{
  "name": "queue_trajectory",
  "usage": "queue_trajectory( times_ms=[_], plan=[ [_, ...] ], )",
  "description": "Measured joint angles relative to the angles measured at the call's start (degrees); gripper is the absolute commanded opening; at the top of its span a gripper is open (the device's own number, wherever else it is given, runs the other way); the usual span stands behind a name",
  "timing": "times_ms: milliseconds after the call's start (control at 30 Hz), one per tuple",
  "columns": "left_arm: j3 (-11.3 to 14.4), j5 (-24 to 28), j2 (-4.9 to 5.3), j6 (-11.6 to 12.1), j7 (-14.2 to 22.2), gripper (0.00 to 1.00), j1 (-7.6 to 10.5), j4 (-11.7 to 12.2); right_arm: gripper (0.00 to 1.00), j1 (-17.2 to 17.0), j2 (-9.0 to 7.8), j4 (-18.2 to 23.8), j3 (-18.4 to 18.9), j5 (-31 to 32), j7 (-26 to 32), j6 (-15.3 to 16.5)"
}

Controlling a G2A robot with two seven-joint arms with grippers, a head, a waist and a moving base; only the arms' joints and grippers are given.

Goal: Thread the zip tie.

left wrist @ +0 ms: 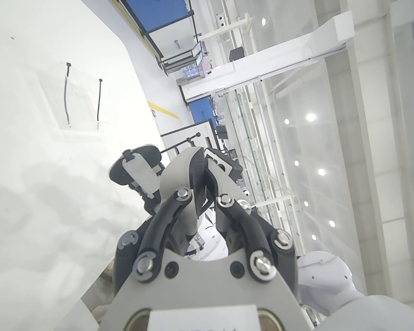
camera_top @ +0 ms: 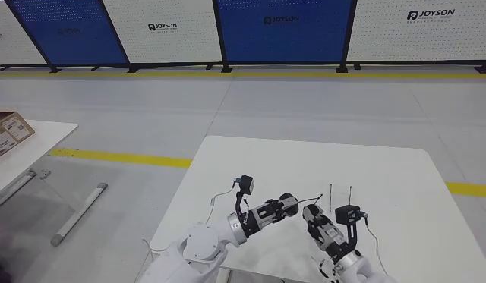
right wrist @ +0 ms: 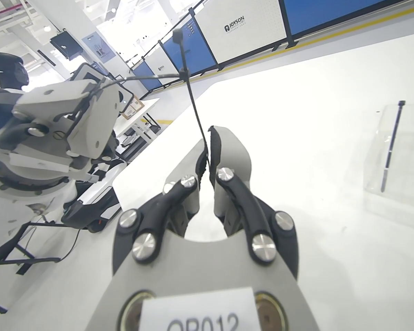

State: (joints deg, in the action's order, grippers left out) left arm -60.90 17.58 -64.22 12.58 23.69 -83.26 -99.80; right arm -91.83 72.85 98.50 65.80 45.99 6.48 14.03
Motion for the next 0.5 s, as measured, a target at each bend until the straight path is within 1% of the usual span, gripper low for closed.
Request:
queue_trajectory(
  times_ms=[133, 167, 233, 267, 300, 367, 433, 467, 500],
  plan=[
    [-0.1, -0.1, 0.0, 0.0, -0.1, 0.0, -0.01, 0.0, 0.09, -0.2, -0.08, 0.4, 0.1, 0.3, 0.1, 0.0],
    [-0.1, -0.1, 0.0, 0.0, -0.1, 0.0, -0.02, -0.1, 0.11, -0.2, -0.1, 0.5, 0.1, 0.4, 0.2, -0.1],
    [-0.2, -0.1, 0.01, -0.1, -0.2, 0.0, -0.01, -0.1, 0.22, -0.3, -0.12, 0.6, 0.1, 0.5, 0.3, -0.3],
    [-0.3, -0.2, 0.02, -0.2, -0.2, 0.0, 0.02, -0.2, 0.25, -0.3, -0.14, 0.7, 0.1, 0.5, 0.4, -0.4],
    [-0.3, -0.3, 0.02, -0.3, -0.2, 0.0, 0.04, -0.2, 0.25, -0.3, -0.15, 0.8, 0.1, 0.5, 0.5, -0.5],
    [-0.3, -0.5, 0.04, -0.5, -0.2, 0.0, 0.09, -0.3, 0.23, -0.4, -0.18, 1.1, 0.1, 0.5, 0.7, -0.6],
    [-0.4, -0.5, 0.05, -0.7, -0.1, 0.0, 0.15, -0.4, 0.14, -0.5, -0.22, 1.4, 0.2, 0.3, 0.7, -0.6],
    [-0.4, -0.5, 0.05, -0.8, 0.0, 0.0, 0.21, -0.5, 0.12, -0.7, -0.26, 1.5, 0.4, 0.1, 0.5, -0.4],
    [-0.4, -0.5, 0.05, -0.9, 0.0, 0.0, 0.26, -0.5, 0.06, -0.8, -0.28, 1.6, 0.4, 0.0, 0.5, -0.3]
  ],
)
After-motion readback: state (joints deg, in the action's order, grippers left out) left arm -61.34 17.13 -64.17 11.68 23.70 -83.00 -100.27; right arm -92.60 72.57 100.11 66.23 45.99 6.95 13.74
